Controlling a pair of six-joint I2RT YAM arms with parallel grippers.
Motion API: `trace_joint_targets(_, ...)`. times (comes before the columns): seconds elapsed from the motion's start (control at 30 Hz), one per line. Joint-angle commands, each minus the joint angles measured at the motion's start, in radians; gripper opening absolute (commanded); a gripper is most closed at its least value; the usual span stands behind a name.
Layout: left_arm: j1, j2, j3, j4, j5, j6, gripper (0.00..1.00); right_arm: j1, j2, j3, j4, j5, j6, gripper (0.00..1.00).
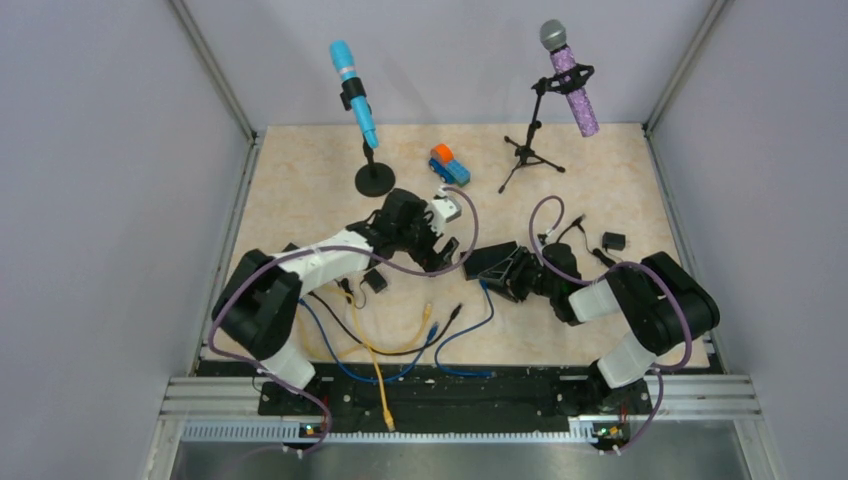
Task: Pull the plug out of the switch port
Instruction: Place the connector at the center of the board.
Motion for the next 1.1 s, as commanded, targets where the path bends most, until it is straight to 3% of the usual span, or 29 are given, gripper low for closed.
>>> trace_joint_targets(0.0,-0.04,0.148,0.204,-0.037,0.074,0.199,0.99,0.015,-0.006,-0.019,0.005,0.05,-0.008,0.44)
trace_joint_targets(0.23,-0.078,0.297,0.343,-0.128,0.109,0.332,0.99,0.016,-0.046,-0.045,-0.024,0.087,0.004,0.45)
trace_joint_targets(0.4,-0.091,0.329,0.322,-0.141,0.151,0.373,0.99,0.016,-0.063,-0.047,-0.05,0.103,0.006,0.47)
trace_joint_targets(0.9,-0.11,0.398,0.306,-0.083,0.124,0.348,0.99,0.016,0.029,-0.039,0.036,0.056,0.04,0.48)
trace_joint_targets(1.07,-0.11,0.419,0.314,-0.088,0.12,0.33,0.91,0.015,0.031,-0.036,0.037,0.058,0.039,0.47)
